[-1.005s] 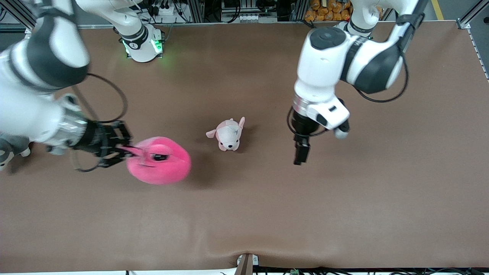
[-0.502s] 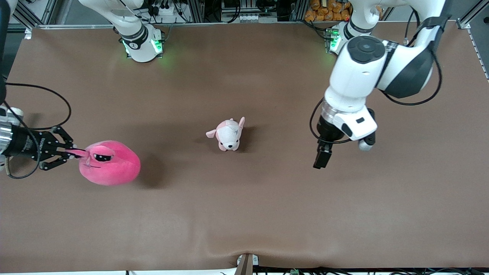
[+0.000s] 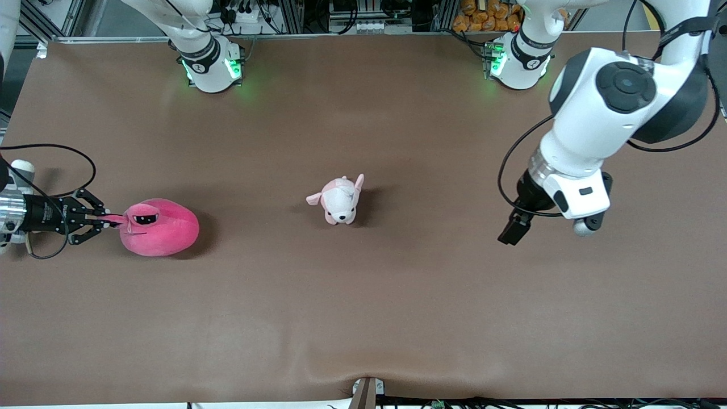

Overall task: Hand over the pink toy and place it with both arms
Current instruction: 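Carry the plush with the right gripper and lower it onto the table, then open the right gripper and withdraw it while the left gripper retracts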

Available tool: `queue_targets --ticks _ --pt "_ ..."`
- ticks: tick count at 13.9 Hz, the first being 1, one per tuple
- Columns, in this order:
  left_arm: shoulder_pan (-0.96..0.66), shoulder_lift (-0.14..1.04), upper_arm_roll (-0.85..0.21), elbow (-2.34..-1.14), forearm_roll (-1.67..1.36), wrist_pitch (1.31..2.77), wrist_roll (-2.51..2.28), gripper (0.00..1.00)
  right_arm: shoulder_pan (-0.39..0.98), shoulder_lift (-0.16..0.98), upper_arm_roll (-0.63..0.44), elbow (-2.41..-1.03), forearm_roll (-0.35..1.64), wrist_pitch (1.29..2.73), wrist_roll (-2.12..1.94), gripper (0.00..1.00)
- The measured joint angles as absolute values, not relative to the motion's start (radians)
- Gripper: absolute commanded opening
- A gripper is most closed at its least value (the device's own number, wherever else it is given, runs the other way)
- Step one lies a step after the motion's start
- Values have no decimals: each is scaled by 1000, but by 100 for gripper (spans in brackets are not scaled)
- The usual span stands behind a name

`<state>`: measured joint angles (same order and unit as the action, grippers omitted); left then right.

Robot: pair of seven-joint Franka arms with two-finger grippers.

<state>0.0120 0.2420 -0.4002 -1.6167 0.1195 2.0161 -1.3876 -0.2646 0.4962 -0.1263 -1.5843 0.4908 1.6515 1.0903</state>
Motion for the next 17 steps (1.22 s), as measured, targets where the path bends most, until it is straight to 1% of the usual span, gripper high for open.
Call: queue_targets --ticks 3,4,5,7,9,13,17 --pt "41 233 -401 -1618 88 1945 -1204 100 -313 540 -126 -1592 491 1670 1025 0" --pt "54 230 -401 -1618 77 1919 -1137 100 -317 541 -126 -1592 491 1671 1017 44" --pt "69 227 -400 -1618 69 1897 -1072 100 -318 539 -125 -1590 491 1671 1016 99" --pt "96 221 -400 -1618 57 1860 -945 100 -318 534 -120 -1579 490 1668 1015 100" --pt "120 213 -400 -1618 52 1824 -823 100 -316 531 -114 -1528 490 1607 1012 100" --pt "181 197 -400 -1604 36 1732 -532 100 -278 513 -100 -1322 443 1393 1011 100" --pt "237 192 -399 -1542 35 1627 -254 100 -160 493 -99 -1143 412 1248 1012 100"
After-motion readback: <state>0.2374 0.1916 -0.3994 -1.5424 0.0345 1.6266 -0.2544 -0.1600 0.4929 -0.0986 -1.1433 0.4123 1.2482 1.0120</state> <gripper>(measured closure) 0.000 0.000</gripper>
